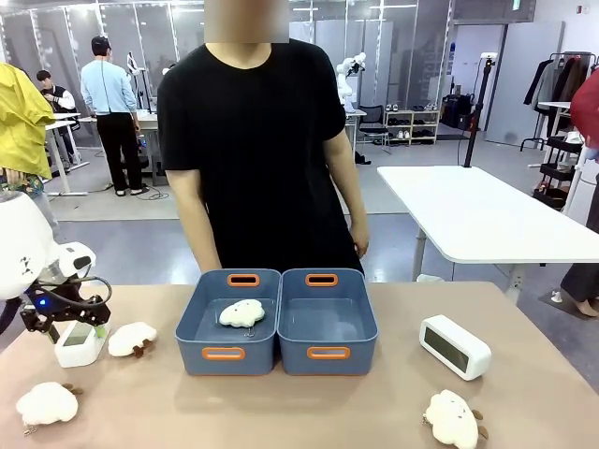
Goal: Sort the digital clocks into the basket.
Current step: Pick up the Digital clock from the table and place it into the empty Plastic storage basket.
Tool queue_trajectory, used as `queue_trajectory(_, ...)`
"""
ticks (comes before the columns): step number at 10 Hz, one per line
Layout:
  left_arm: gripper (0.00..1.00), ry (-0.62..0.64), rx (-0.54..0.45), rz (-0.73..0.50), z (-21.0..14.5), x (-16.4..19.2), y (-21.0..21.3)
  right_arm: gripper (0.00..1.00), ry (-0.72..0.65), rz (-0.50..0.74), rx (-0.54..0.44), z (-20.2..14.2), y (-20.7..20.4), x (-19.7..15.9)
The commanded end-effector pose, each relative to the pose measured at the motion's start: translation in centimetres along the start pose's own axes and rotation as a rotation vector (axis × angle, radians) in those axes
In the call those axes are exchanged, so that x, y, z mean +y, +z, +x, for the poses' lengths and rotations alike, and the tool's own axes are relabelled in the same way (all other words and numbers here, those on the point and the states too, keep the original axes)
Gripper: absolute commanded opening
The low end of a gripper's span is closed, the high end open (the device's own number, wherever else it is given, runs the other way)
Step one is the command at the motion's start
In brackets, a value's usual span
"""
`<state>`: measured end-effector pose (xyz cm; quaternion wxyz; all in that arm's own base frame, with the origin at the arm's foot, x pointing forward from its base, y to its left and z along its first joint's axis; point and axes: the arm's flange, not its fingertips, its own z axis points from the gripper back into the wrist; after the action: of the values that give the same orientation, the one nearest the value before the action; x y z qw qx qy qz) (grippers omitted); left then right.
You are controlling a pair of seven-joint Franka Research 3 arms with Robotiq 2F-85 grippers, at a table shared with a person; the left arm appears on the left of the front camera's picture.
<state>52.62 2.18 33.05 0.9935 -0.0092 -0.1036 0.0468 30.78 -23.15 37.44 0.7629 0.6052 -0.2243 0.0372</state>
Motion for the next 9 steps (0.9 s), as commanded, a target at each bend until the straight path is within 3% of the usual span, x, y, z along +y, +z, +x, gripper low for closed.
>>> queue_trajectory(1,1.0,0.011,-0.023,0.018,-0.2,-0.8,-1.1,1.0,0.007,0.009,-0.006,0.0,0.0,0.1)
queue_trajectory(3,1.0,0.021,-0.055,0.029,0.3,-0.8,-2.0,1.0,0.007,0.009,-0.006,0.0,0.0,0.1)
queue_trajectory(4,0.53,0.022,-0.073,0.051,0.1,-0.8,-2.1,1.0,0.007,0.009,-0.006,0.0,0.0,0.1)
queue_trajectory(5,0.4,0.052,-0.065,0.055,0.0,-0.7,-2.3,1.0,0.007,0.009,-0.006,0.0,0.0,0.1)
queue_trajectory(6,0.0,0.05,-0.056,0.051,-0.1,-0.6,-2.4,1.0,0.007,0.009,-0.006,0.0,0.0,0.1)
queue_trajectory(8,0.0,0.042,-0.059,0.066,0.0,-0.3,-2.3,1.0,0.007,0.009,-0.006,0.0,0.0,0.1)
queue_trajectory(9,0.2,0.044,-0.062,0.05,0.0,-0.4,-2.1,1.0,0.007,0.009,-0.006,0.0,0.0,0.1)
